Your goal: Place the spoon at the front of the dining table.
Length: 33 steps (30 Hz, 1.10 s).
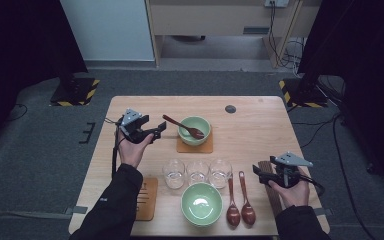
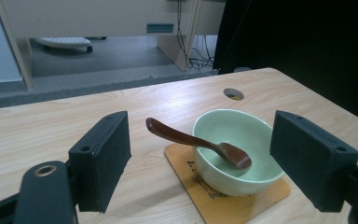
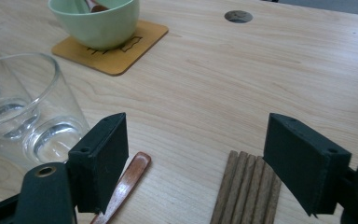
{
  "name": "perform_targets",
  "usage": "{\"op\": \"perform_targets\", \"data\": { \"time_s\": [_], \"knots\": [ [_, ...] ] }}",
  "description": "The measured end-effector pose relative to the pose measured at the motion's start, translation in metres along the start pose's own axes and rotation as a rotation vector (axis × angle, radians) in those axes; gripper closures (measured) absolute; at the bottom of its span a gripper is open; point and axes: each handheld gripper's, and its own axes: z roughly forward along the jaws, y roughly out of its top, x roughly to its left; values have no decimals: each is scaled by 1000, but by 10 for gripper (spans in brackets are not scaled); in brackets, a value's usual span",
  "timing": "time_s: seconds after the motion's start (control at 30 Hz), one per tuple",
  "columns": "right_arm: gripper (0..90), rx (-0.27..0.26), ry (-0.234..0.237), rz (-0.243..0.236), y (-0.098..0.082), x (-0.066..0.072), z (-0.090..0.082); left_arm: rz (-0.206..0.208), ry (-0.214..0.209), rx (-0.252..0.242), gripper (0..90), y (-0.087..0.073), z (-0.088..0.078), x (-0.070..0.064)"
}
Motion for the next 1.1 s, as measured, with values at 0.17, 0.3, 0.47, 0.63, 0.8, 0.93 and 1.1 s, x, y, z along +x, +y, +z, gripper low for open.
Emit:
{"op": "perform_targets", "data": {
  "time_s": [0.17,0.3,0.47,0.63,0.8,0.93,1.1],
  "knots": [
    [245,-8,-23,12,1,-5,-3,25,-10,-6,193,-1,-18,-3],
    [276,-3,-44,33,1,-8,-5,27,-12,-9,189,-6,-35,-3],
    [281,8,-53,50,2,-9,-6,38,0,7,181,-18,-59,1],
    [296,15,-59,50,2,-9,-6,39,12,42,174,-36,-82,4],
    [316,24,-61,53,4,-9,-5,22,19,89,166,-62,-98,5],
    [317,26,-57,50,8,-10,-2,12,31,162,166,-79,-105,6],
    [332,53,-51,53,10,-9,7,-3,-1,236,164,-95,-107,2]
  ]
}}
